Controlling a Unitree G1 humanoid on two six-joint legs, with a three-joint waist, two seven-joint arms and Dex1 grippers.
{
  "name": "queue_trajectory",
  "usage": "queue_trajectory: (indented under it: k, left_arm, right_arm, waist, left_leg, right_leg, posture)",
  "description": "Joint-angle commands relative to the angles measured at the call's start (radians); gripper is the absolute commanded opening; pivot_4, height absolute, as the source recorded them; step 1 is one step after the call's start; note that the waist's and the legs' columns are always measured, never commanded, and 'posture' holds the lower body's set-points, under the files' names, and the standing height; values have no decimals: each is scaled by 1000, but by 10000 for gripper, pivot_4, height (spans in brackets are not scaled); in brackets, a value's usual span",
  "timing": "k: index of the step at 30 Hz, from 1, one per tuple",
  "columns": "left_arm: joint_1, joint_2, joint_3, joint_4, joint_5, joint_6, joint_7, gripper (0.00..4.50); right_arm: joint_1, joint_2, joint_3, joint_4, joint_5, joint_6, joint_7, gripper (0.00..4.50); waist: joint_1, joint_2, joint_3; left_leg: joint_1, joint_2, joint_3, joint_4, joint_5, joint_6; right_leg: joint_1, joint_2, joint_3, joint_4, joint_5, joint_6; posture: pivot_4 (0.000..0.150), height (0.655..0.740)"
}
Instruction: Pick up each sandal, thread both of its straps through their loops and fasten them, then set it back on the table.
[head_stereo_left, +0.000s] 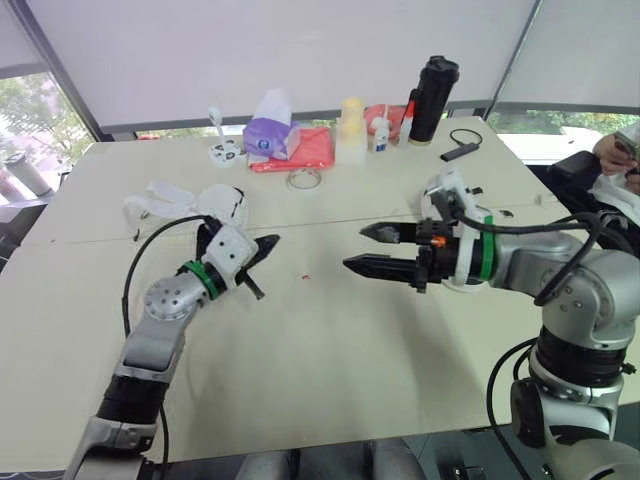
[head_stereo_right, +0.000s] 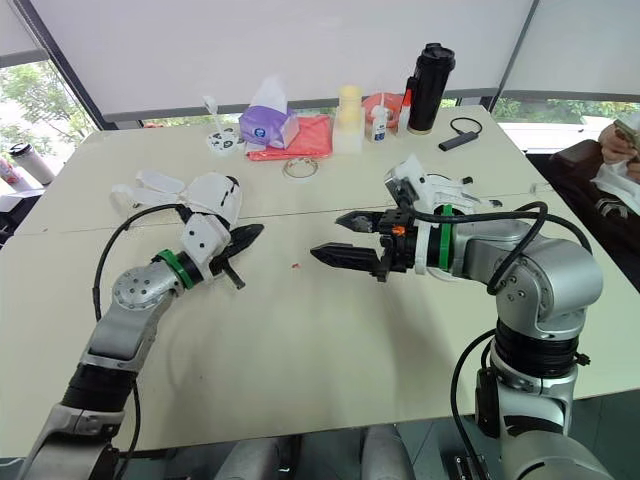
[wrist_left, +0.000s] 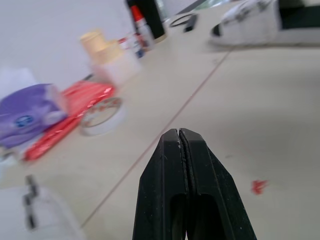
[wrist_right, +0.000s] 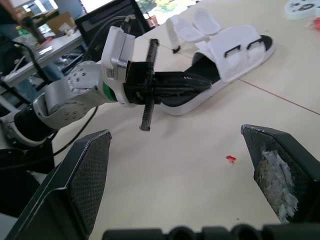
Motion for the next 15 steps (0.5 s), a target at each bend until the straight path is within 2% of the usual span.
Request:
queue_trajectory:
  k: [1,4,8,10,15]
  left_arm:
    - [-34,101,50,50,192,-127,160,8812]
    - [-48,162,38,98,278,-161,218,23088]
    - [-60,208,30,139,365,-170,282,44391]
    - [-68,240,15,161,440,-174,320,44818]
    - [-85,261,-27,181,527,-143,328,44818]
  right_arm:
    - [20,7,16,-19,36,-47,-44,45000]
    - [30,-3,36,-10,48,-76,-68,45000]
    - [36,-16,61,2,59,-110,-94,45000]
    - [35,-17,71,9,68,-124,-105,45000]
    - [31,-28,96,23,89,-154,-123,45000]
  waist:
    - [-5,0,0]
    - [-3,0,0]
    - [-1,0,0]
    - [-2,0,0]
    - [-2,0,0]
  left_leg:
    - [0,0,0,0,0,0]
    - [0,0,1,-1,0,0]
    - [0,0,0,-1,0,0]
    - [0,0,0,-1,0,0]
    - [0,0,0,-1,0,0]
  right_leg:
    - [0,1,0,0,0,0]
    - [-1,0,0,1,0,0]
    - [-1,0,0,0,0,0]
    - [-1,0,0,0,0,0]
    - [-1,0,0,1,0,0]
  posture:
    - [1500,7400]
    - [1500,7400]
    - [1500,7400]
    - [1500,7400]
    - [1500,7400]
